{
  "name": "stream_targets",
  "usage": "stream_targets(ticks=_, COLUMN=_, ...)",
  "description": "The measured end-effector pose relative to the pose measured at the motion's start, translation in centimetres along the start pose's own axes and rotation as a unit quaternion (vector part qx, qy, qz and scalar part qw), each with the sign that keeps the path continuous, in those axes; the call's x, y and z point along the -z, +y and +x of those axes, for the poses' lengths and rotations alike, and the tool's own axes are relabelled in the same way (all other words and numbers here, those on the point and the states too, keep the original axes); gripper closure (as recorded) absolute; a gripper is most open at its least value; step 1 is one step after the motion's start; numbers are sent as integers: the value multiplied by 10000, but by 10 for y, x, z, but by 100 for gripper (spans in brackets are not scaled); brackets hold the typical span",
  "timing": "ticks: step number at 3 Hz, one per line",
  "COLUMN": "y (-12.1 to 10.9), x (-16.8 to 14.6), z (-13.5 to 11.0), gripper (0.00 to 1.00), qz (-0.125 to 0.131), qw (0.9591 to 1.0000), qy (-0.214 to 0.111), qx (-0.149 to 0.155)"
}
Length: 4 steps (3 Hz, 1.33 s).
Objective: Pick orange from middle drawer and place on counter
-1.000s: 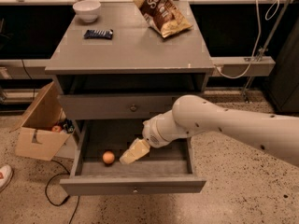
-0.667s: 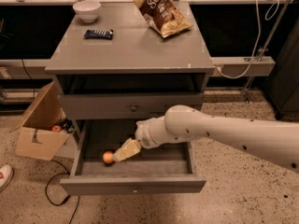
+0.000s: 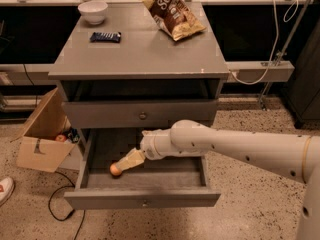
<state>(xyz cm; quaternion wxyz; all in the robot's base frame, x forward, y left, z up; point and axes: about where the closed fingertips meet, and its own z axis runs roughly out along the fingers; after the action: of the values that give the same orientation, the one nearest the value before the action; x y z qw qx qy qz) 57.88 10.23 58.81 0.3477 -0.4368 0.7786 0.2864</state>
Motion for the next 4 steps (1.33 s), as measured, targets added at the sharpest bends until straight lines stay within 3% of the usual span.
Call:
stream_targets(ticks=1, y=-28, x=-34, z=34, gripper=0, qz=88, qw=9998, qy=124, qx=-101)
stream_targets(ticks=2, y=-62, x=-85, z=75, gripper=0, qz=392, qw=9978, qy=533, qx=11)
stream_targets(ticks=3, y=-74, x=-126, z=92, gripper=0, qz=563, qw=9944, qy=843, qx=315)
stream_targets(ticks=4, y=-76, x=-162, z=110, gripper=0, qz=498, qw=9925, qy=977, qx=531)
